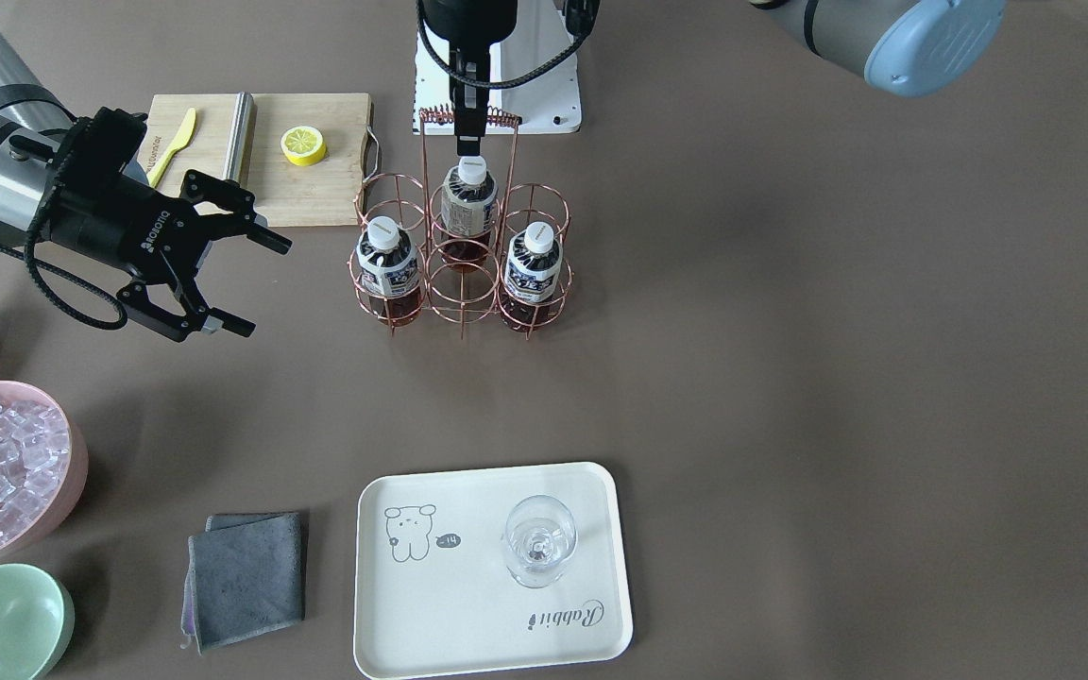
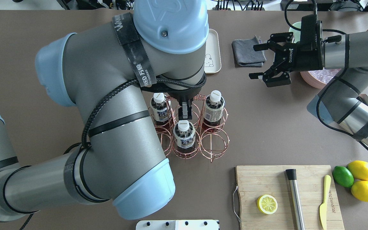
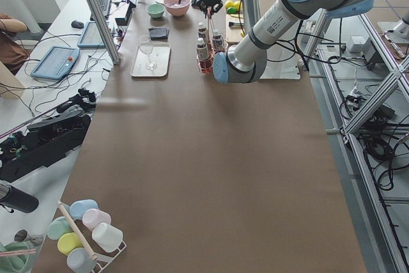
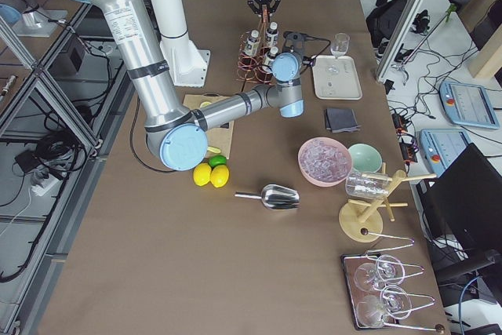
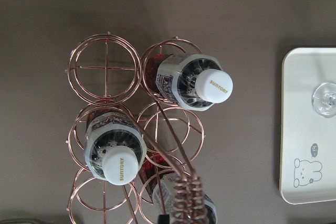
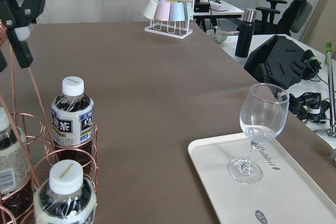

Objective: Take tea from basket to plate

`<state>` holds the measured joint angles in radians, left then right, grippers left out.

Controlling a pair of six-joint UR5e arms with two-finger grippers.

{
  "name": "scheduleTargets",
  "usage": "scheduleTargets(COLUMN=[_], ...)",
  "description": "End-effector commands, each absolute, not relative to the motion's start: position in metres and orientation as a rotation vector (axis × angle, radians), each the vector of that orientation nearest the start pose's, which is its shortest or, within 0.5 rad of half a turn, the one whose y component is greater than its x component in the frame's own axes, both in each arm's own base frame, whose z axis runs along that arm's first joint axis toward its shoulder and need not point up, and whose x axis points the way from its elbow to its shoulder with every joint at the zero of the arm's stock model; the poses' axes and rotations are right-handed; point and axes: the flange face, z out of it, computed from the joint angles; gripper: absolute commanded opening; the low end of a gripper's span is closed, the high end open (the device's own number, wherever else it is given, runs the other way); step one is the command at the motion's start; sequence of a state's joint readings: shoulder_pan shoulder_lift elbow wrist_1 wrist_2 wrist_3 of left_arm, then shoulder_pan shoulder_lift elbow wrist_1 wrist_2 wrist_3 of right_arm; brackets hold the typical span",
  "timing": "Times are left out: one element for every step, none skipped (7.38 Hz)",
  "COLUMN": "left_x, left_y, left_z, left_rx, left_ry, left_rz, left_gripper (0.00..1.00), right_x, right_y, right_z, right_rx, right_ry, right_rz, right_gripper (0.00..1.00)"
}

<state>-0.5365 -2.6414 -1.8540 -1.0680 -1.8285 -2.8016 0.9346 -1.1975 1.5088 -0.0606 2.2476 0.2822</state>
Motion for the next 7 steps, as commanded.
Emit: scheduleTargets(left_x=[0.459,0.458,0.457,0.453,0.452,0.452,0.452], left_y=[-0.399,-0.398,-0.398,-0.396,-0.395,-0.395,-0.396], left_z=[-0.018,-0.018,-0.017,-0.018,-0.018,-0.018,-0.018], left_rx=[-0.573,-0.574,-0.574,-0.577,-0.577,-0.577,-0.577], left_ry=[0.793,0.796,0.796,0.806,0.808,0.808,0.808], left_rz=[-1.533,-1.532,-1.532,-1.530,-1.530,-1.530,-1.531], left_gripper=[0.00,0.00,0.00,0.00,0.00,0.00,0.00], right_x=[-0.298,-0.302,-0.304,-0.305,-0.317,-0.329,-0.346], right_y=[-0.498,-0.495,-0.494,-0.493,-0.483,-0.478,-0.463], right_z=[0.316,0.316,0.319,0.318,0.313,0.304,0.297], right_rx=[1.384,1.386,1.390,1.394,1.379,1.372,1.320], right_ry=[-1.254,-1.264,-1.268,-1.271,-1.304,-1.337,-1.418], right_rz=[-0.890,-0.897,-0.901,-0.903,-0.916,-0.919,-0.901], right_gripper=[1.00,1.00,1.00,1.00,1.00,1.00,1.00])
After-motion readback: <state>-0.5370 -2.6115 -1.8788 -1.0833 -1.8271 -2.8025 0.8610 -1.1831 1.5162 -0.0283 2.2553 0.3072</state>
